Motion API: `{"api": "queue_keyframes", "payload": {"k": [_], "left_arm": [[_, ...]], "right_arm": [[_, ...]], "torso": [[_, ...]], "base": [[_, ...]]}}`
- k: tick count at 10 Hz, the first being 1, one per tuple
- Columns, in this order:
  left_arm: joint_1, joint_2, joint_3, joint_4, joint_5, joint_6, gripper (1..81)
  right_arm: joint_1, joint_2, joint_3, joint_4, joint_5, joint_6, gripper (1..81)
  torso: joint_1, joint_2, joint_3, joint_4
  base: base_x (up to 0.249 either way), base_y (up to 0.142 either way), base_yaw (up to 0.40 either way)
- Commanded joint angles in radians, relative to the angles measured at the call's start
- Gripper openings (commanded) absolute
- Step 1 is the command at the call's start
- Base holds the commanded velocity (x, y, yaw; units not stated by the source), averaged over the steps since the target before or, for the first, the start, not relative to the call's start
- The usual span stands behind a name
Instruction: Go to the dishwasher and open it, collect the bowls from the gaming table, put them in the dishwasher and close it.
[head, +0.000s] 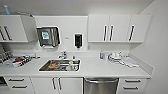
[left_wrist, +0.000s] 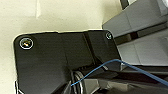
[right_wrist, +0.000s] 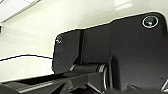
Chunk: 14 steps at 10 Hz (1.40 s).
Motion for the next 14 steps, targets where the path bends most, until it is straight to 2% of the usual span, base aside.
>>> {"api": "queue_keyframes", "payload": {"k": [1,14], "left_arm": [[-0.06,-0.014,0.018,-0.008,0.054,0.002,81.1],[-0.061,-0.012,0.018,-0.01,0.054,0.002,81.1]], "right_arm": [[0.051,-0.013,0.012,-0.015,-0.046,-0.005,81.1],[0.051,-0.01,0.012,-0.015,-0.046,-0.005,81.1]], "torso": [[0.0,0.0,0.0,0.0],[0.0,0.0,0.0,0.0]], "base": [[0.098,0.0,0.0],[0.098,0.0,0.0]]}}
